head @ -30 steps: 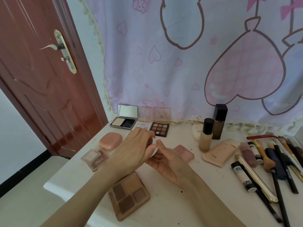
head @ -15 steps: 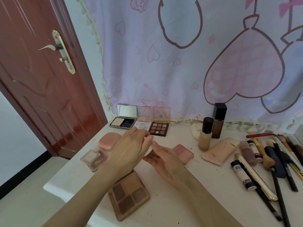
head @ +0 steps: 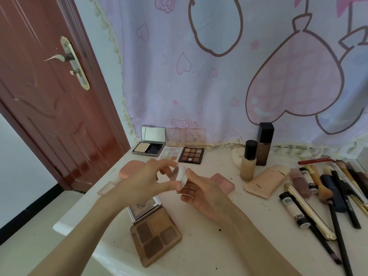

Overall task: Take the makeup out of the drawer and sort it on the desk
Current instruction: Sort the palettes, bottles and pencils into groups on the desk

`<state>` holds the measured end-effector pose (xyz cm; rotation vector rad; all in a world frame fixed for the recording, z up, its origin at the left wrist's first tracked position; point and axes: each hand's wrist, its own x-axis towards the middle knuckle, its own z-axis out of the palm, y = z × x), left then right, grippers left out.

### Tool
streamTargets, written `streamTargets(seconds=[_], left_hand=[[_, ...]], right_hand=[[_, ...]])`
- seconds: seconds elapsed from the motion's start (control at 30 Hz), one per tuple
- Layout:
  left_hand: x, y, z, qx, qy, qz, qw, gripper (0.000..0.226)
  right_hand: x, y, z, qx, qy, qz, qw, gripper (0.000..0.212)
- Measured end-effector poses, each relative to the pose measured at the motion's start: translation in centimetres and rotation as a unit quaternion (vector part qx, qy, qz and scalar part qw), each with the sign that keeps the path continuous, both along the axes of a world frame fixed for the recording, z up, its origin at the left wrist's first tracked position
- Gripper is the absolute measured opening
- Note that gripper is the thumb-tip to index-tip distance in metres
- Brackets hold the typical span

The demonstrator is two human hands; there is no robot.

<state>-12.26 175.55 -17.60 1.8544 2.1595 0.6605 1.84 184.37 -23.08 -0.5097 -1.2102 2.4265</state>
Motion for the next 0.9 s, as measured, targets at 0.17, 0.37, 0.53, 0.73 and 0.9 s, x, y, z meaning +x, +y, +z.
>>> streamTargets(seconds=[0.17,0.37,0.53,0.73,0.9], left_hand=[[-0.2,0.5,-0.3,0.010,-0.069,0.049,0.996,0.028],[-1.8,0.8,-1.9,0.018,-0.293,0.122,0.948,0.045],[-2.5,2.4,-3.7,-0.053,-0.247,0.127,0.959,0.048],[-2.6,4.4,-4.5,-0.055,-0.139,0.115,0.982,0.048],[-3.5,5.5,-5.3,-0.103,-0.049,0.128,0.985,0.053]], right_hand=[[0.1,0.5,-0.2,0.010,0.006,-0.023,1.000,0.029],[0.8,0.6,1.1,0.240,-0.127,-0.154,0.950,0.038],[0.0,2.7,-0.3,0.474,-0.250,-0.188,0.823,0.062],[-0.8,4.4,-1.5,0.598,-0.385,-0.156,0.685,0.061],[-0.6,4.6,-1.4,0.645,-0.430,-0.149,0.614,0.056]])
